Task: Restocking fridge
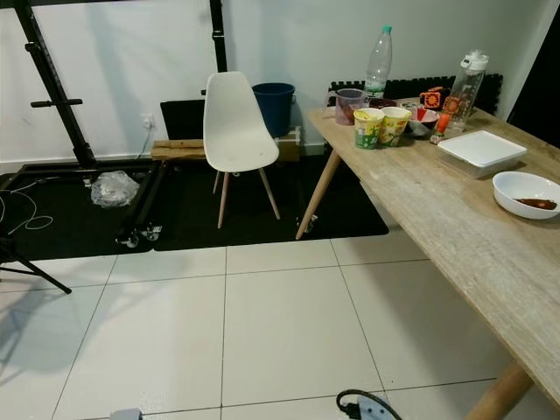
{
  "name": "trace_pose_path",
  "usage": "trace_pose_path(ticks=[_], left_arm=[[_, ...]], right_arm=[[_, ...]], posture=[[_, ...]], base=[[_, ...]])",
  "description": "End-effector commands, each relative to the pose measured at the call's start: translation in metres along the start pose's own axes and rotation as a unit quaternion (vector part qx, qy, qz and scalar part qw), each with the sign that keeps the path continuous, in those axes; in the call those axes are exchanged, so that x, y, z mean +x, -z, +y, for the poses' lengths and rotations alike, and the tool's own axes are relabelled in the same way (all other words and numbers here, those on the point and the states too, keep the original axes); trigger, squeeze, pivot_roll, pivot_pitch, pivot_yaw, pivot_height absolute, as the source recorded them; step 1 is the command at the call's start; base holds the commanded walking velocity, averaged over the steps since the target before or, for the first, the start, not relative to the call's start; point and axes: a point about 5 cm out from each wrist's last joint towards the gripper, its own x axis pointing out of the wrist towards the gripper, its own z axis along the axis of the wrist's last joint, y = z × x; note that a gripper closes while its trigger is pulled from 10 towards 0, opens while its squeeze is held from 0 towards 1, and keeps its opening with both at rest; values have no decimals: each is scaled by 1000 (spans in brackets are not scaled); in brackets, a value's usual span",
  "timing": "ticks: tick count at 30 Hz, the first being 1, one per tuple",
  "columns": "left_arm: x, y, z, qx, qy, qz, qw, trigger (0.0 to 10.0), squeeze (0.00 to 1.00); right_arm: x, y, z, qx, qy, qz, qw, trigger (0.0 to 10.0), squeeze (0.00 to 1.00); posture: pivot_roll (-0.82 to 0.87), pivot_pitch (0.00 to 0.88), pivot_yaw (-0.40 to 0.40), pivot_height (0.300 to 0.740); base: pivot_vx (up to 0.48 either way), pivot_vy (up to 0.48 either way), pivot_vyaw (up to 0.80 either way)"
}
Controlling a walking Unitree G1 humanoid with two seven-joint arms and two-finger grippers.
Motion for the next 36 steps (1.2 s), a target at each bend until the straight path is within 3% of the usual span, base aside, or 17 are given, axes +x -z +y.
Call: trace_pose_path(ticks=[1, 17, 20, 23, 25, 27, 29, 33, 36], left_arm=[[1, -1, -4, 2, 6, -3, 1000, 10000, 0], [4, -10, -10, 2, 25, -16, 1000, 10000, 0], [3, -4, -10, 10, 20, -5, 1000, 10000, 0], [1, 0, -6, -32, 17, -7, 999, 10000, 0], [1, 1, -8, -39, 27, -8, 999, 10000, 0], [1, 0, -6, 22, 21, 5, 1000, 10000, 0], [1, -6, 1, -25, 1, -12, 1000, 10000, 0], [2, -6, -4, 3, 16, -6, 1000, 10000, 0], [3, -5, -7, 6, 20, -4, 1000, 10000, 0]], right_arm=[[1, -1, 3, -4, -5, -2, 1000, 10000, 0], [2, -14, 3, -13, -20, -17, 1000, 10000, 0], [1, -10, 1, -11, -12, -15, 1000, 10000, 0], [-1, -4, -2, 23, -16, -14, 1000, 10000, 0], [-1, -3, 0, 21, -24, -12, 999, 10000, 0], [0, -2, 1, -23, -11, 0, 1000, 10000, 0], [1, -6, 2, -5, -17, -11, 1000, 10000, 0], [2, -2, 11, -51, -36, 8, 998, 10000, 0], [3, -6, 13, -57, -43, 1, 997, 10000, 0]], posture=[[-45, 0, 13, 740], [-59, 0, 8, 740], [-57, 0, 10, 740], [-45, 0, 9, 740], [-45, 0, 9, 740], [-54, 0, 8, 740], [-41, 0, 2, 740], [-41, 0, 2, 740], [-45, 0, -8, 740]], base=[[0, 0, 0], [0, 0, 0], [0, 0, 0], [0, 0, 0], [0, 0, 0], [0, 0, 0], [0, 0, 0], [0, 0, 0], [0, 0, 0]])
